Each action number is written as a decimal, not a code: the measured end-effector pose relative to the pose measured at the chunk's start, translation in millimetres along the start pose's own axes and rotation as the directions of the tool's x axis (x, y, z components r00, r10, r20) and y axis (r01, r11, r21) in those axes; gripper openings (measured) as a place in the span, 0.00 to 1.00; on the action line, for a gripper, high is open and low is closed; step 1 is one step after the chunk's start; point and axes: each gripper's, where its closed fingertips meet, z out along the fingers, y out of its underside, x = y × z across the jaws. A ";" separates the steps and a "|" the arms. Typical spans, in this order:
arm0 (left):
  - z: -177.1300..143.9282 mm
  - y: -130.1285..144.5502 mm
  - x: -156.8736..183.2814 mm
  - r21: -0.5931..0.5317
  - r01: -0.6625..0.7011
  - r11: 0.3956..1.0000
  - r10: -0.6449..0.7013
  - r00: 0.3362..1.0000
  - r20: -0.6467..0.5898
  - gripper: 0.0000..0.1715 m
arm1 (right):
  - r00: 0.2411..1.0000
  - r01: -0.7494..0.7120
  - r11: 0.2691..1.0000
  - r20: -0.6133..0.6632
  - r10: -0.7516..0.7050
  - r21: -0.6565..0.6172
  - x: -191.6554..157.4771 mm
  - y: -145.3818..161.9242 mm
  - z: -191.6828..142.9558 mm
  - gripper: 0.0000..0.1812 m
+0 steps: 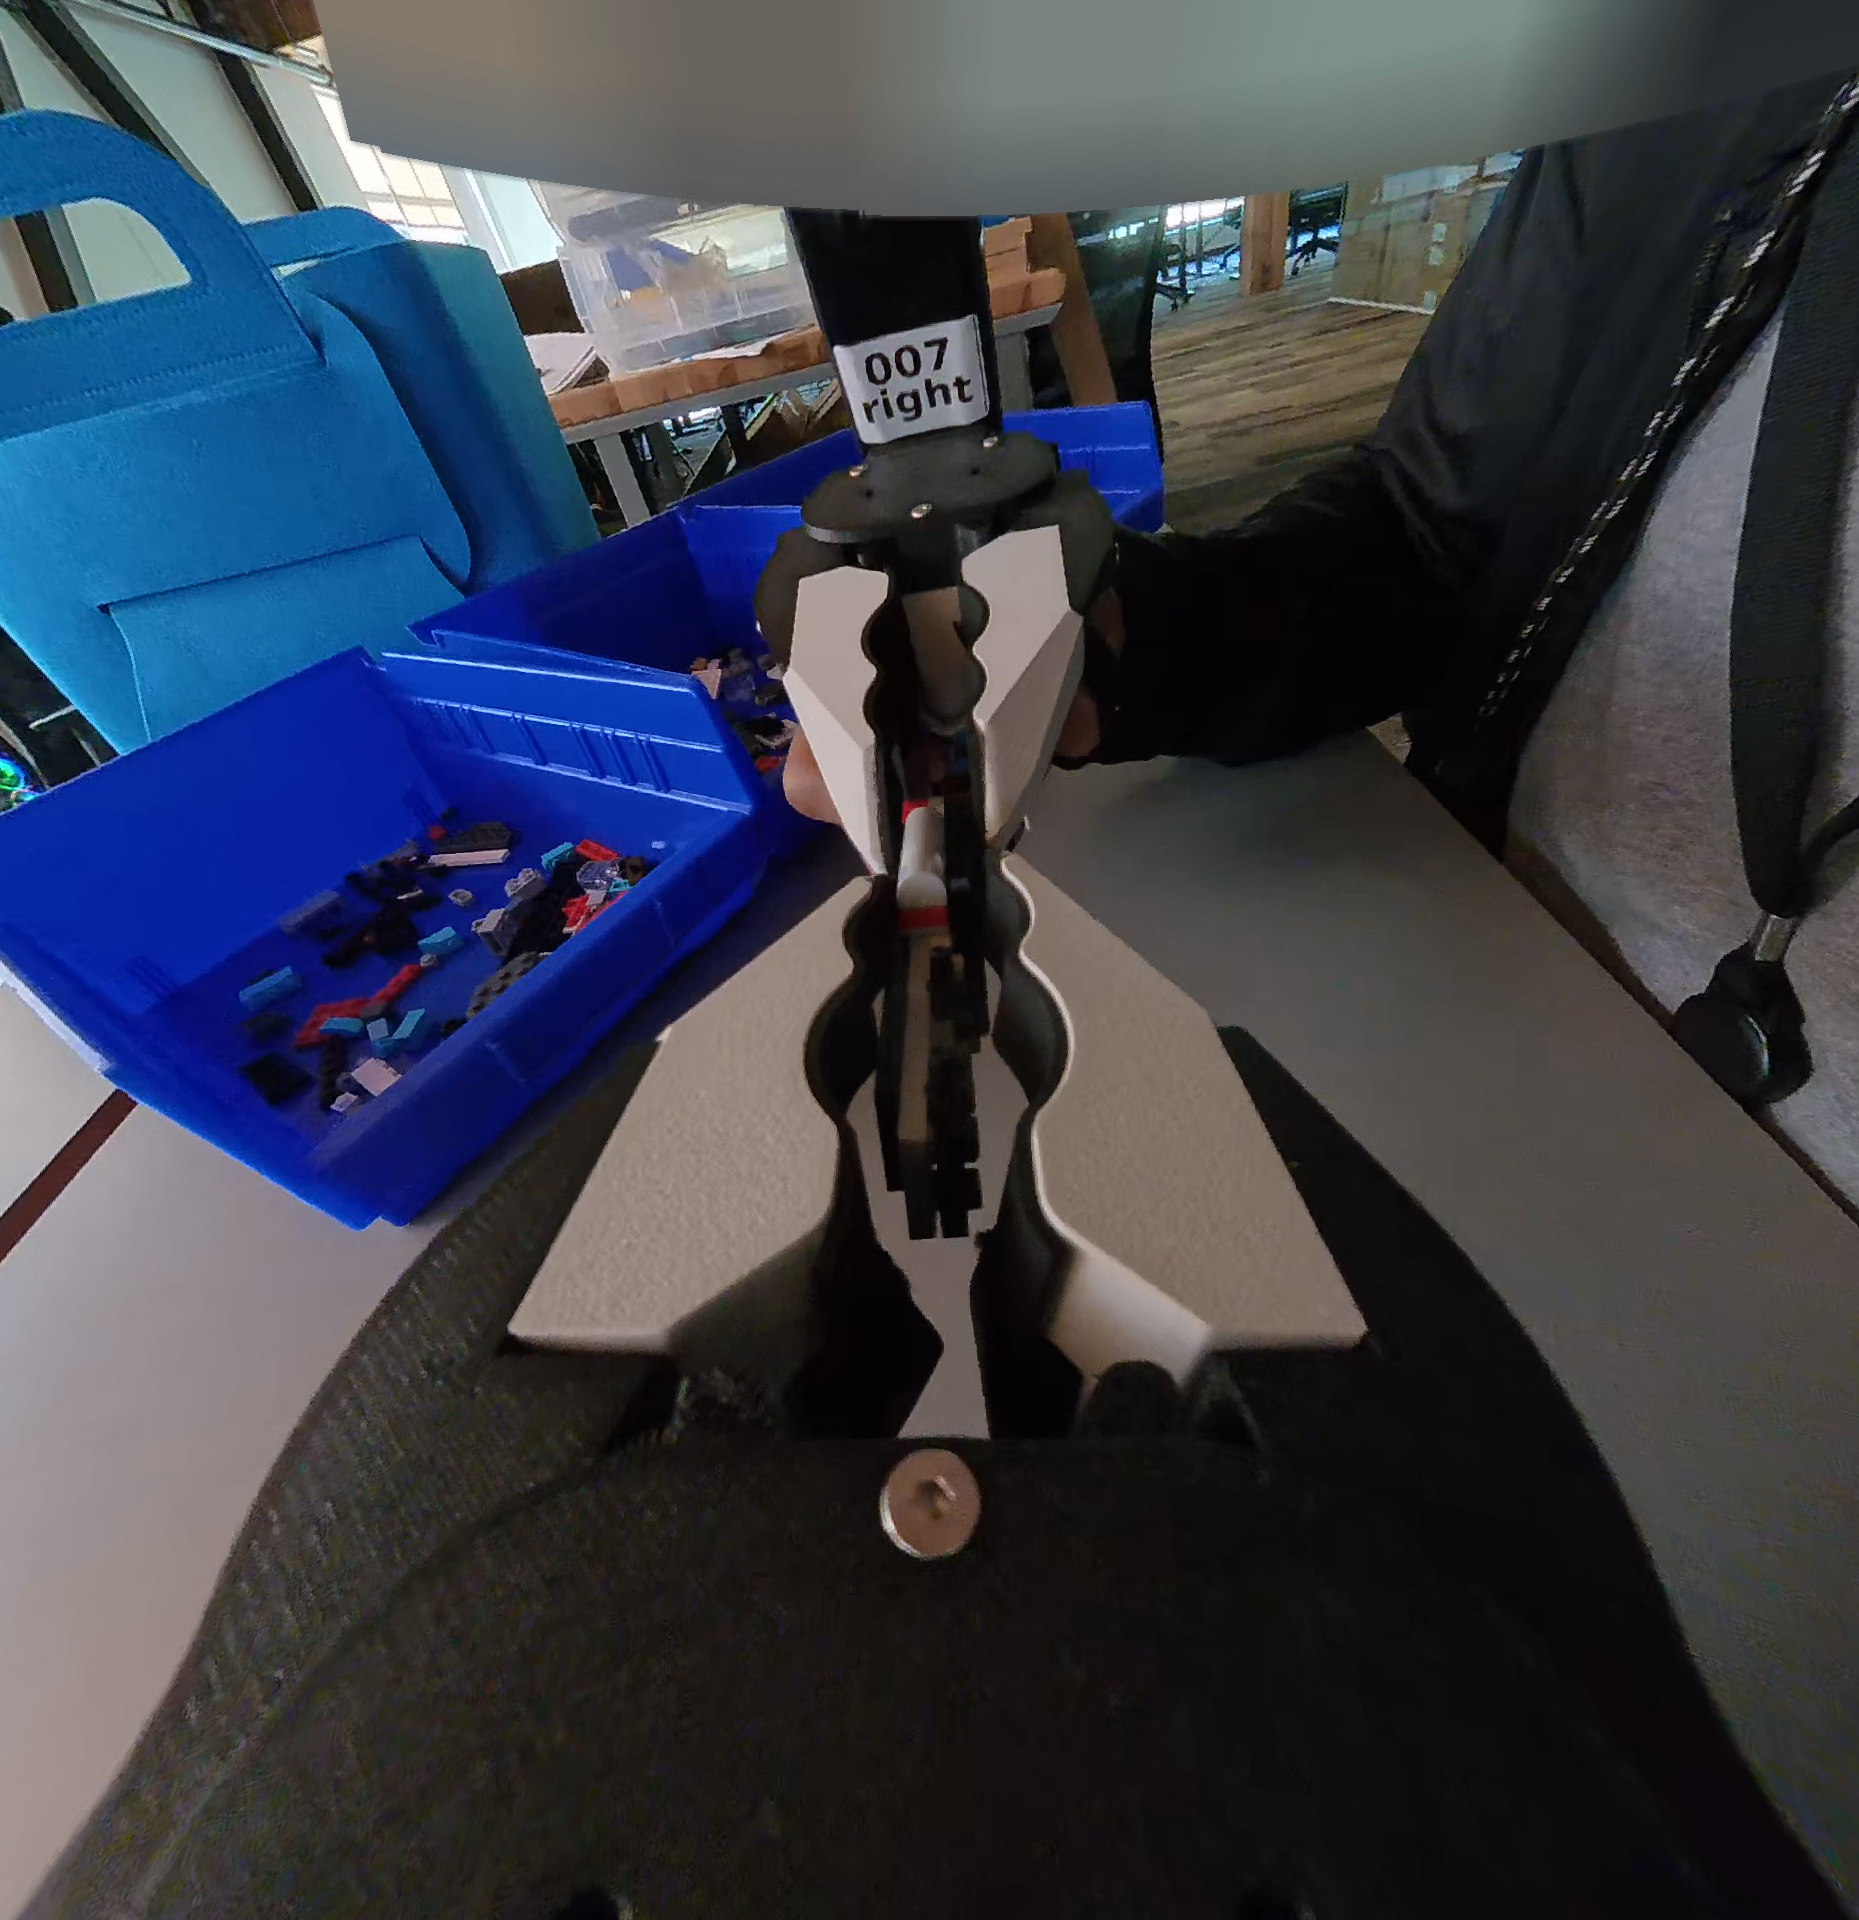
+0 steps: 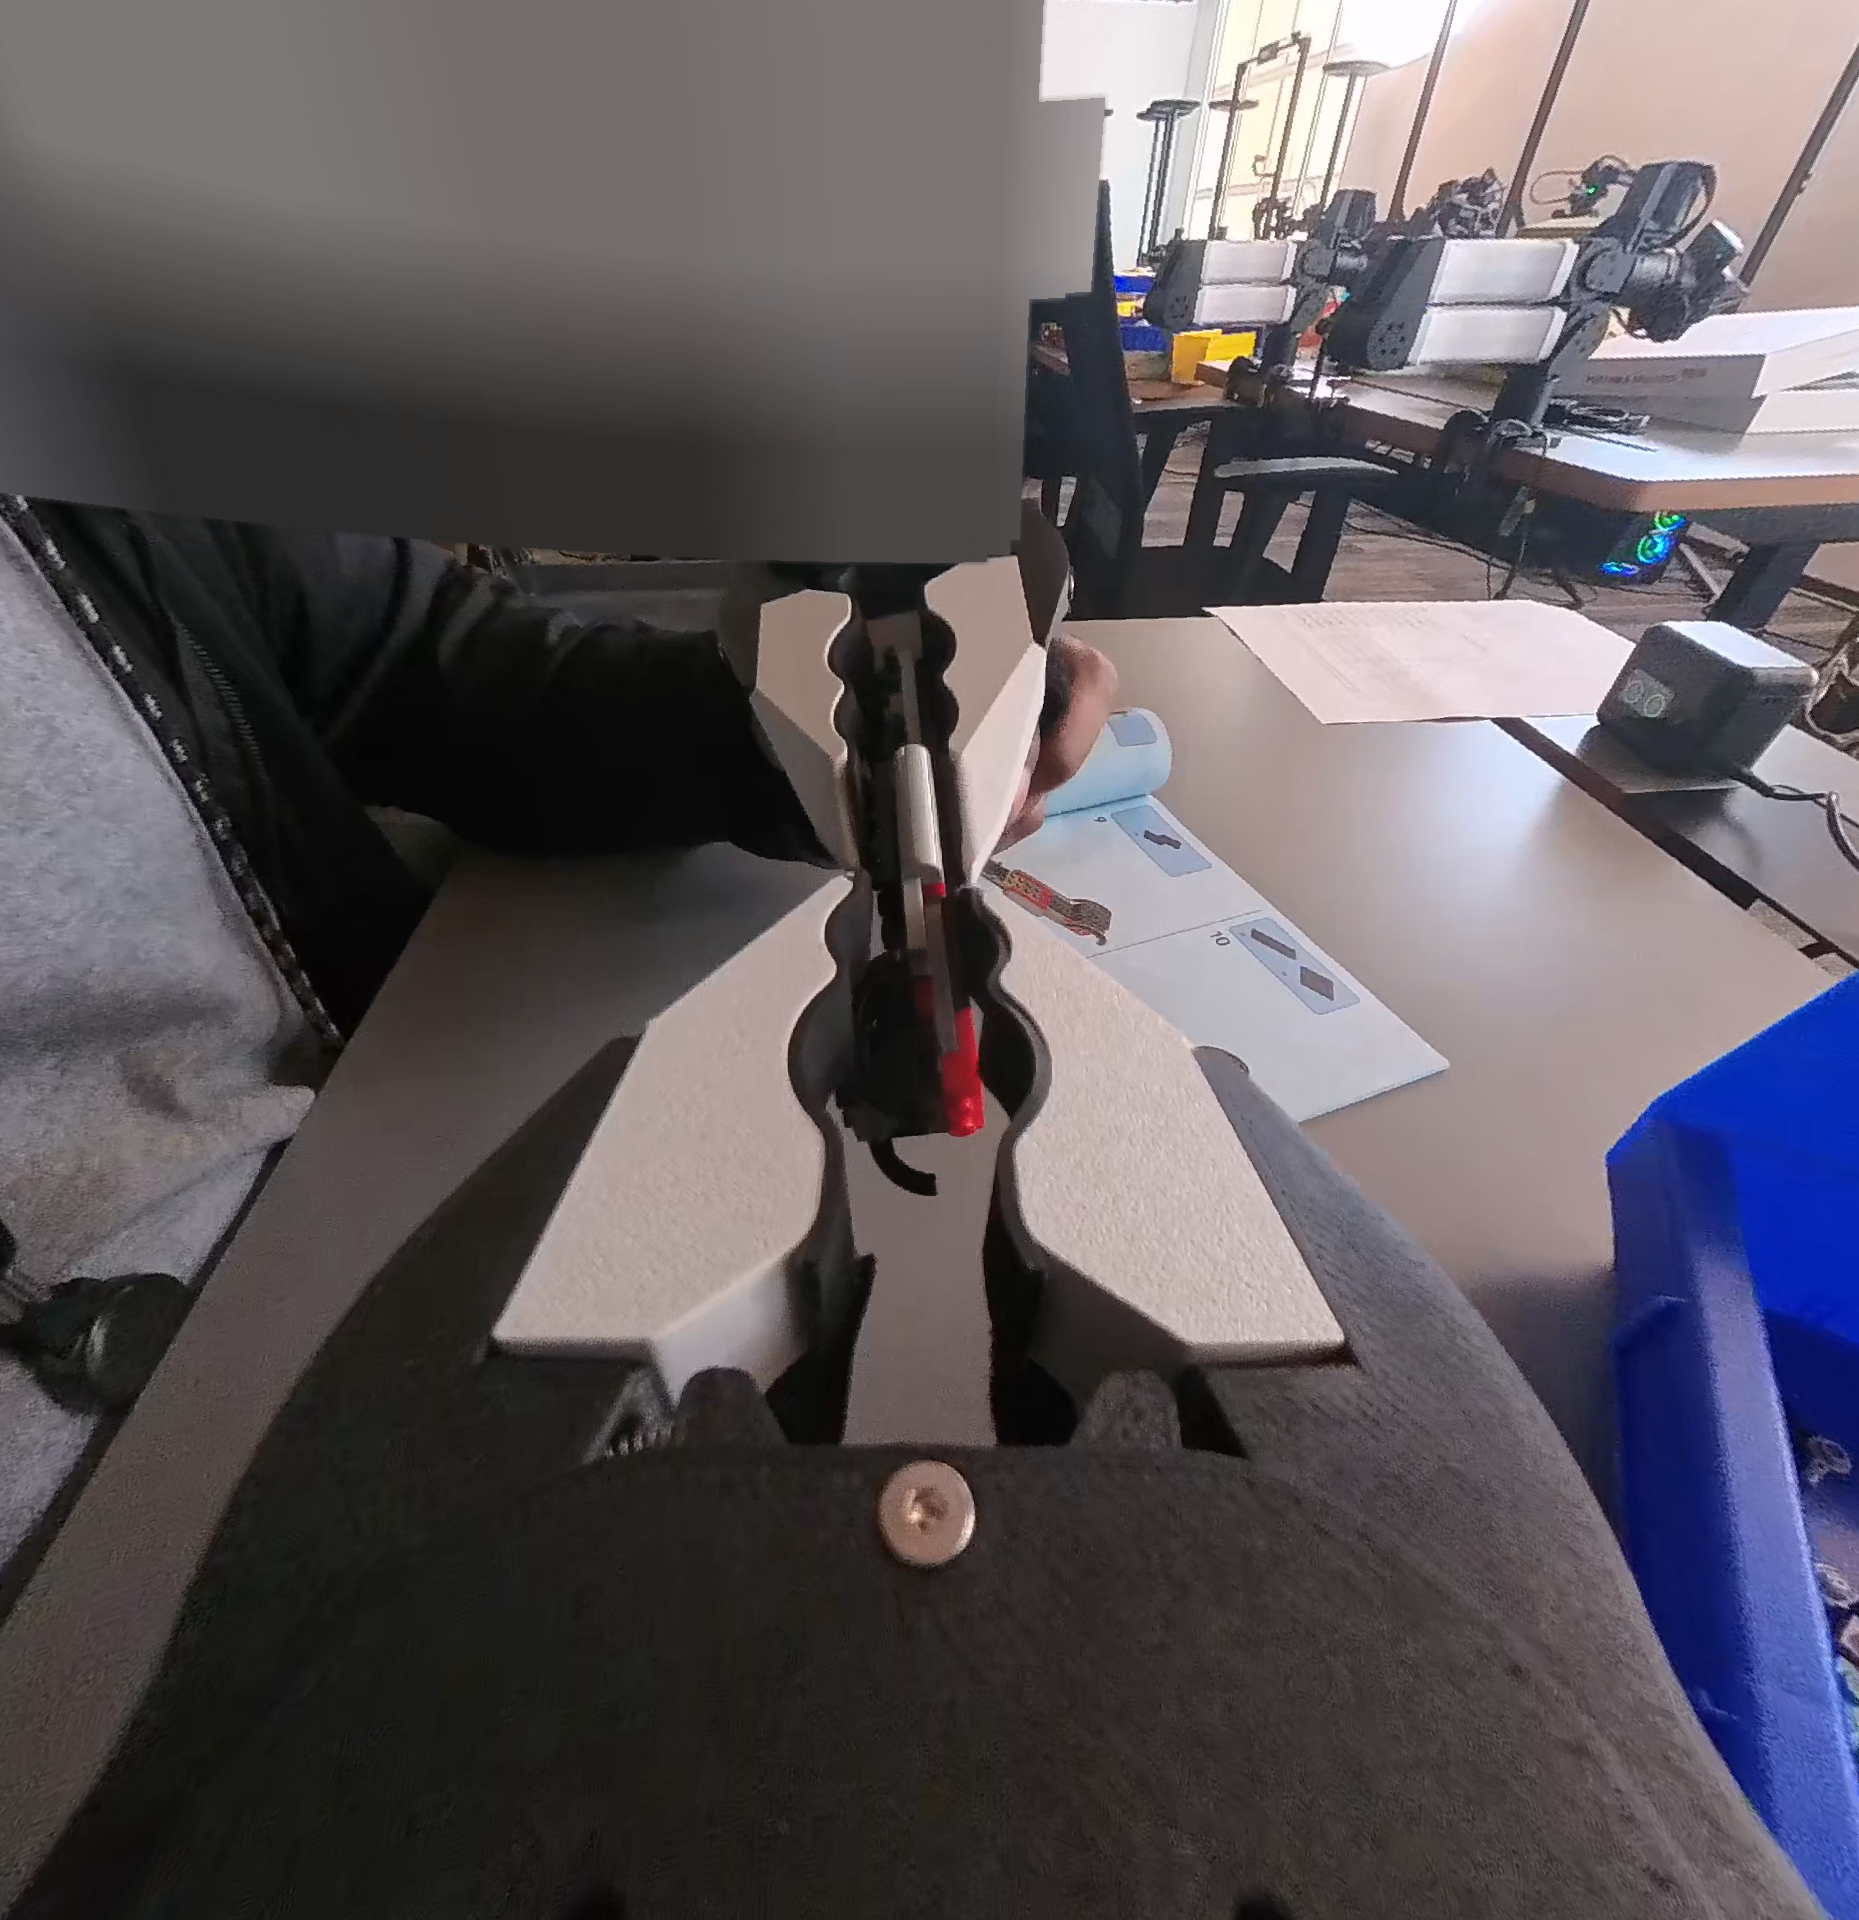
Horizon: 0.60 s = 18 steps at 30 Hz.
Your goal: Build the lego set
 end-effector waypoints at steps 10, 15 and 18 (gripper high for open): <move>-0.2 0.6 3.6 -0.013 -0.024 1.000 0.023 1.000 -0.010 0.08 | 1.000 0.026 1.000 0.013 -0.026 -0.005 -2.9 2.1 1.2 0.10; 0.1 -0.2 4.5 -0.014 -0.016 1.000 0.016 1.000 -0.016 0.08 | 0.999 0.035 0.999 0.018 -0.035 0.000 -3.8 1.9 1.1 0.09; 0.0 -0.2 3.8 -0.012 -0.008 1.000 0.008 1.000 -0.015 0.08 | 0.999 0.033 0.999 0.016 -0.033 0.003 -3.1 1.8 1.1 0.09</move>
